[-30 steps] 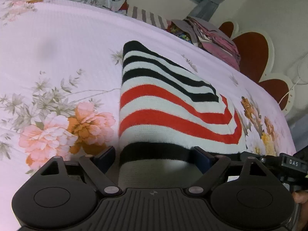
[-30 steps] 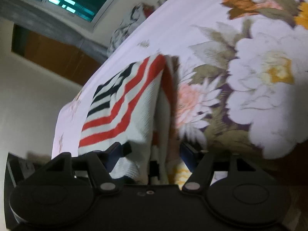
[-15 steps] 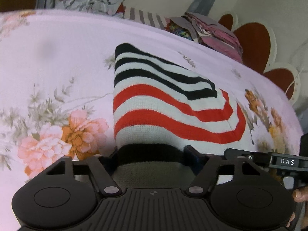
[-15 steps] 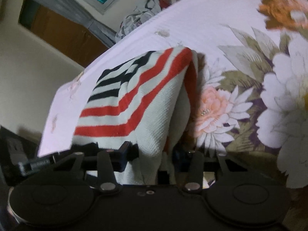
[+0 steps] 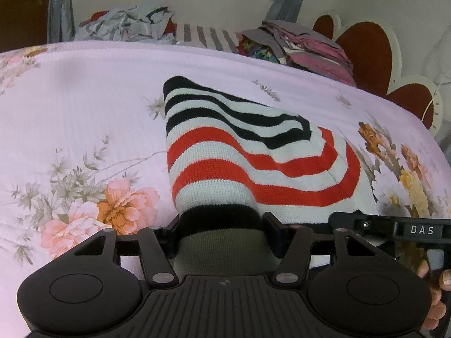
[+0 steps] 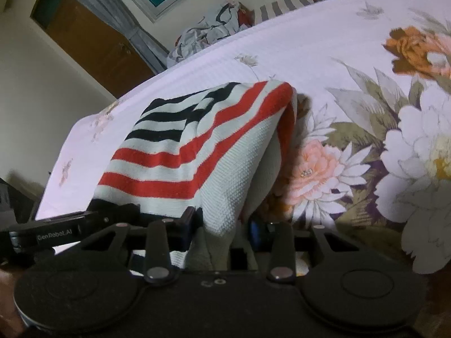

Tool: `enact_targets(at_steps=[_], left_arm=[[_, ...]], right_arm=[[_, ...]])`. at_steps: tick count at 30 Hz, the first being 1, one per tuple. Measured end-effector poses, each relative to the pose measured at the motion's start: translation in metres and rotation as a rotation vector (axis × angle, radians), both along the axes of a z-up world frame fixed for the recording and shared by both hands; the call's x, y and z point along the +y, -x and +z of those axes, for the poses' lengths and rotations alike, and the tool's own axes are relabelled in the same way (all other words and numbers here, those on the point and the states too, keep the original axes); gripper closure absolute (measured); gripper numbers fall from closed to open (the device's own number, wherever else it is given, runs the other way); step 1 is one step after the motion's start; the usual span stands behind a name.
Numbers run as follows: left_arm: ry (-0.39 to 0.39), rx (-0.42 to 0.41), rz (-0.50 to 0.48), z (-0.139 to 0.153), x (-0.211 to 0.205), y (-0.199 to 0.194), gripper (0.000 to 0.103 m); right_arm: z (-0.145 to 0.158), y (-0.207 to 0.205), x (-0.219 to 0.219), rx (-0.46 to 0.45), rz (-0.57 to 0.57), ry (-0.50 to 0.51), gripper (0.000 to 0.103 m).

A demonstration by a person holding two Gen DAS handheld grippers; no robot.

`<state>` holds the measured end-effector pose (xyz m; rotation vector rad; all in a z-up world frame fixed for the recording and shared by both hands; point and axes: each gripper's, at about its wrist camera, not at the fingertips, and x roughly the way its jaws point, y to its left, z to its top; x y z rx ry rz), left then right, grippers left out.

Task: Fold small clothes
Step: 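Grasp the sweater edge with both grippers and fold it over the bundle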

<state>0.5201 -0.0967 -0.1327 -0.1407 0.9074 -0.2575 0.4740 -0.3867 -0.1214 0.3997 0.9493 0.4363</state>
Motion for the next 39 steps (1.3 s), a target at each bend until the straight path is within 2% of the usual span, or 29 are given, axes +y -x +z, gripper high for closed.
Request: enact_targets(at_steps=[9,13,18,20,22,25,27,28,29,31,33,34,36,37,38,39], left_arm=[[0.044,-0.035,-0.055,0.015,0.023,0.008,0.051],[0.050,-0.068,-0.060,0.027,0.056,0.016,0.052],[0.033,-0.091,-0.048,0.040,0.125,0.021,0.057],[0.020,-0.096,-0.037,0.042,0.157,0.020,0.065],[0.015,-0.076,-0.046,0.041,0.185,0.017,0.082],[0.008,-0.076,-0.067,0.037,0.218,0.018,0.082],[0.025,-0.101,-0.037,0.034,0.242,0.020,0.054],[0.063,-0.106,-0.024,0.031,0.253,0.018,0.024],[0.118,-0.104,-0.023,0.026,0.262,0.017,0.018],[0.226,-0.066,-0.058,0.014,0.268,0.010,0.018],[0.316,-0.026,-0.107,0.002,0.260,0.000,0.018],[0.337,0.005,-0.131,-0.005,0.253,-0.008,0.018],[0.302,0.041,-0.141,-0.017,0.233,-0.020,0.018],[0.293,0.065,-0.153,-0.024,0.225,-0.026,0.018],[0.301,0.094,-0.165,-0.030,0.220,-0.031,0.018],[0.309,0.128,-0.175,-0.038,0.213,-0.035,0.018]], right_arm=[[0.030,0.013,0.030,-0.058,-0.014,0.066,0.069],[0.042,0.021,0.059,-0.083,0.002,0.083,0.070],[0.056,0.024,0.123,-0.120,0.033,0.090,0.070],[0.058,0.022,0.154,-0.132,0.061,0.091,0.070],[0.058,0.019,0.180,-0.129,0.081,0.109,0.070],[0.053,0.021,0.210,-0.146,0.082,0.169,0.069],[0.050,0.025,0.204,-0.137,0.040,0.168,0.069],[0.048,0.029,0.196,-0.131,0.012,0.172,0.070],[0.047,0.034,0.186,-0.125,-0.017,0.183,0.070],[0.037,0.044,0.160,-0.085,-0.062,0.173,0.070],[0.019,0.049,0.134,-0.021,-0.116,0.105,0.070],[0.010,0.051,0.123,-0.001,-0.135,0.053,0.070],[-0.003,0.050,0.106,0.025,-0.174,-0.083,0.067],[-0.007,0.049,0.102,0.033,-0.188,-0.123,0.061],[-0.012,0.046,0.101,0.047,-0.198,-0.129,0.051],[-0.017,0.041,0.102,0.068,-0.190,-0.124,0.046]])
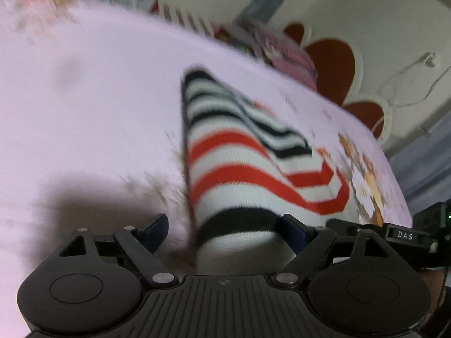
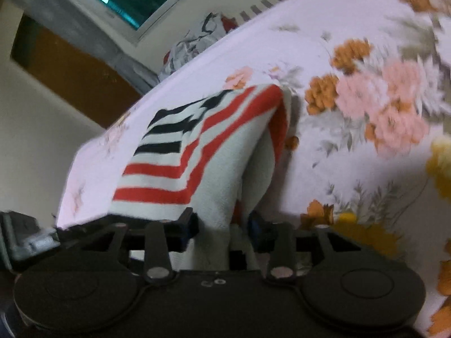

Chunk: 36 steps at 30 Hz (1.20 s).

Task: Fold small clothes
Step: 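Grasp the sweater edge with both grippers and fold it over the bundle, then release the folded sweater and press it flat with both grippers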

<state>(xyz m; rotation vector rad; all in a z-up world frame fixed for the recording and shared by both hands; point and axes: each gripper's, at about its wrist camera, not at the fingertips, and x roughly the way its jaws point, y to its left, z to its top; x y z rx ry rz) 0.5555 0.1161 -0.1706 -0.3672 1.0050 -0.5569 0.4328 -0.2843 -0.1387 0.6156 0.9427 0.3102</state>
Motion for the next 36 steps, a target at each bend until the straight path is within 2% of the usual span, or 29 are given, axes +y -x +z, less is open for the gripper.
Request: enact_targets(at_steps=[1,2,3,4,6,8,10,14,19,23,25,27,29,33,34,35,36], left_arm=[[-0.005,0.000,-0.004,-0.003,-0.006,-0.001,0.023],[-0.004,-0.019,-0.029,-0.003,-0.013,-0.002,0.047],[-0.009,-0.017,-0.028,0.000,-0.017,-0.002,0.047],[-0.035,-0.039,-0.036,0.005,-0.022,-0.001,0.051],[-0.094,-0.096,-0.070,0.014,-0.028,0.004,0.055],[-0.109,-0.148,-0.085,0.029,-0.028,0.015,0.056],[-0.082,-0.192,-0.086,0.046,-0.020,0.021,0.057],[-0.126,-0.284,-0.052,0.081,0.010,0.031,0.057],[-0.144,-0.285,0.069,0.097,0.092,0.029,0.056],[-0.164,-0.248,0.149,0.079,0.142,0.036,0.055],[-0.156,-0.197,0.194,0.058,0.161,0.034,0.051],[-0.175,-0.124,0.244,0.029,0.177,0.032,0.041],[-0.095,-0.117,0.269,0.018,0.189,0.038,0.039],[-0.135,-0.139,0.253,0.022,0.183,0.035,0.039],[-0.139,-0.133,0.248,0.024,0.186,0.033,0.033],[-0.156,-0.129,0.251,0.027,0.190,0.035,0.023],[-0.171,-0.147,0.259,0.031,0.188,0.036,0.022]], right_arm=[[-0.004,-0.002,0.001,-0.003,0.007,-0.010,0.045],[-0.005,-0.004,0.002,-0.012,0.012,-0.023,0.044],[-0.005,-0.009,0.003,-0.008,0.024,-0.033,0.049],[-0.005,-0.013,0.006,0.007,0.039,-0.044,0.066],[0.006,-0.017,0.015,-0.029,0.070,0.010,0.069],[0.022,-0.014,0.025,-0.092,0.124,0.068,0.070],[0.040,-0.014,0.040,-0.142,0.167,0.095,0.070],[0.068,-0.024,0.084,-0.214,0.245,0.141,0.070],[0.079,-0.042,0.146,-0.267,0.328,0.098,0.071],[0.066,-0.049,0.195,-0.265,0.407,0.123,0.071],[0.045,-0.060,0.210,-0.212,0.395,0.175,0.071],[0.020,-0.067,0.207,-0.117,0.345,0.194,0.071],[0.008,-0.068,0.198,-0.086,0.303,0.125,0.070],[0.014,-0.064,0.200,-0.093,0.301,0.163,0.070],[0.015,-0.065,0.198,-0.086,0.296,0.159,0.070],[0.016,-0.066,0.203,-0.081,0.291,0.159,0.069],[0.017,-0.065,0.202,-0.082,0.289,0.168,0.068]])
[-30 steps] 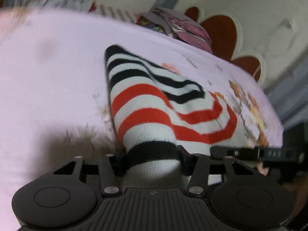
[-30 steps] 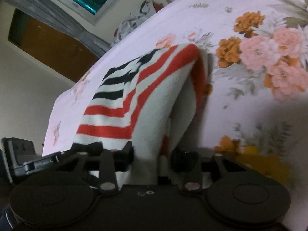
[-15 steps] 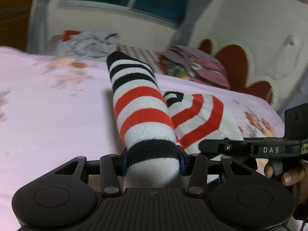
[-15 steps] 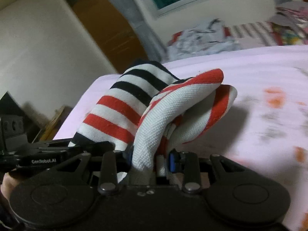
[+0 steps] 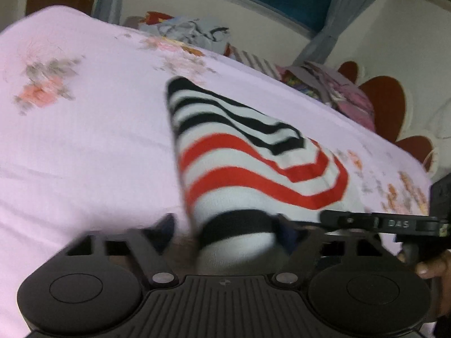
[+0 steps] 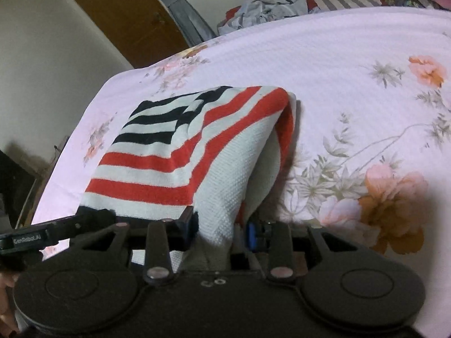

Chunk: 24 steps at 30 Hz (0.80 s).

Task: Fold small clothes
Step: 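Release the folded sweater and press it flat with both grippers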

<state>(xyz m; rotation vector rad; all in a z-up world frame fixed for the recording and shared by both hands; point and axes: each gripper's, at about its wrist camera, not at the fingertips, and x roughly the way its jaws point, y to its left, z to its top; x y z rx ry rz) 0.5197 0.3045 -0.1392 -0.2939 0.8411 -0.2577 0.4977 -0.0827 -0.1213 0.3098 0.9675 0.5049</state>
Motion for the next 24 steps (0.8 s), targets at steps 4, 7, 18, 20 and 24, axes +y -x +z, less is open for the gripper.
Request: enact_targets(at_steps=[4,7,18,20,24], left_arm=[[-0.087,-0.131,0.020,0.027,0.018,0.012,0.042],[-0.102,-0.150,-0.046,0.042,0.020,-0.004,0.064],[-0.269,-0.090,-0.208,0.025,-0.028,-0.031,0.064],[-0.236,-0.124,-0.180,0.036,-0.015,-0.013,0.066],[-0.190,-0.140,-0.106,0.040,0.010,0.044,0.072]], right_arm=[[0.016,0.007,-0.004,-0.022,-0.019,0.073,0.057],[0.054,0.024,0.008,-0.205,0.004,0.189,0.054],[0.028,-0.002,0.038,-0.170,0.088,0.374,0.084],[0.044,0.018,0.041,-0.218,0.079,0.405,0.082],[0.063,0.074,0.033,-0.255,0.131,0.376,0.076]])
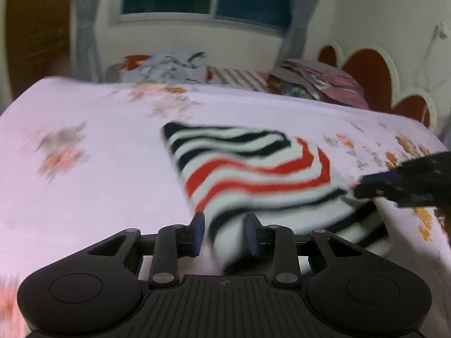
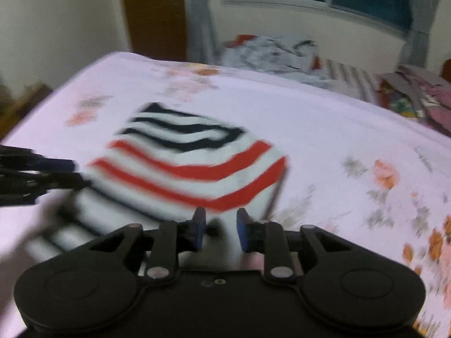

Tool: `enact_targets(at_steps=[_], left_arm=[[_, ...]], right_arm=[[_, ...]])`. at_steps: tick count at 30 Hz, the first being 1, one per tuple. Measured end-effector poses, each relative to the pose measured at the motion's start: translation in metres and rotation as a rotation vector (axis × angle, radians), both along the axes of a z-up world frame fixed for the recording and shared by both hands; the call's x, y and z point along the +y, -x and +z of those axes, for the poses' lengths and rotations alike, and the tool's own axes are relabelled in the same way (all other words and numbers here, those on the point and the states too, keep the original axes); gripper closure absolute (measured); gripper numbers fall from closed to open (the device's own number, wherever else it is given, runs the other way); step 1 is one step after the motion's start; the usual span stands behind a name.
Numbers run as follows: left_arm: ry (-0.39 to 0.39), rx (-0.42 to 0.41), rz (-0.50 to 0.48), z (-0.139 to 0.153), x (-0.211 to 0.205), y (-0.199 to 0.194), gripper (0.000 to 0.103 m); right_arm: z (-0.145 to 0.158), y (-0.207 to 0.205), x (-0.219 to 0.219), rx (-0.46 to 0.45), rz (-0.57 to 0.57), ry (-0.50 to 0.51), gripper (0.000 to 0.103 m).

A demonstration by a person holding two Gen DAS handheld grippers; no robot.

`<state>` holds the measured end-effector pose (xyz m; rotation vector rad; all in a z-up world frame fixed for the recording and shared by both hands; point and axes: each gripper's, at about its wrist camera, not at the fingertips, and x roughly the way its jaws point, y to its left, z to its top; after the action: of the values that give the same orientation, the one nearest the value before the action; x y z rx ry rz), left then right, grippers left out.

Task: Fold small clothes
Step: 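Release the folded sweater and press it flat with both grippers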

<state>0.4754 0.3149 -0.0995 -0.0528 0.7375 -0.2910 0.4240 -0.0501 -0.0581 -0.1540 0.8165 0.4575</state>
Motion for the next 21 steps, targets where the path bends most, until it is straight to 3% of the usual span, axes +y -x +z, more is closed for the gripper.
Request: enact_targets(at_steps=[1,2,4,5,6,7,8,10,14,16,17,18,21], left_arm=[[0.013,0.011,0.006,-0.003,0.004,0.011,0.072],[0.017,0.028,0.019,-0.008,0.007,0.022,0.072],[0.026,0.050,0.030,-0.019,0.009,0.033,0.072],[0.035,0.063,0.044,-0.025,0.010,0.034,0.072],[0.041,0.075,0.054,-0.029,0.009,0.032,0.072],[0.042,0.081,0.063,-0.032,0.008,0.030,0.073],[0.036,0.088,0.061,-0.034,0.004,0.027,0.079],[-0.004,0.091,0.044,-0.034,-0.008,0.027,0.081],[-0.221,0.077,0.004,-0.035,-0.042,0.032,0.082],[-0.227,0.062,0.032,-0.026,-0.042,0.036,0.082],[-0.204,0.024,0.043,-0.014,-0.040,0.045,0.082],[-0.195,0.000,0.052,-0.007,-0.039,0.053,0.082],[-0.176,0.024,0.052,-0.009,-0.043,0.061,0.081]], right_arm=[[0.000,0.012,-0.003,0.001,-0.012,0.009,0.070],[-0.002,0.021,-0.008,0.024,-0.025,-0.006,0.055],[-0.010,0.030,-0.015,0.065,-0.054,-0.036,0.041],[-0.016,0.030,-0.015,0.088,-0.054,-0.047,0.047],[-0.021,0.027,-0.015,0.111,-0.035,-0.076,0.060],[-0.026,0.025,-0.017,0.146,-0.015,-0.110,0.098],[-0.031,0.021,-0.018,0.164,-0.018,-0.095,0.097],[-0.034,0.020,-0.022,0.136,-0.017,-0.005,0.098],[-0.042,0.021,-0.022,0.146,-0.002,0.032,0.096],[-0.040,0.022,-0.017,0.133,-0.031,0.041,0.094],[-0.032,0.028,-0.016,0.098,-0.052,0.036,0.086],[-0.021,0.039,-0.016,0.047,-0.054,0.019,0.085],[-0.013,0.057,-0.014,0.015,-0.018,0.001,0.084]])
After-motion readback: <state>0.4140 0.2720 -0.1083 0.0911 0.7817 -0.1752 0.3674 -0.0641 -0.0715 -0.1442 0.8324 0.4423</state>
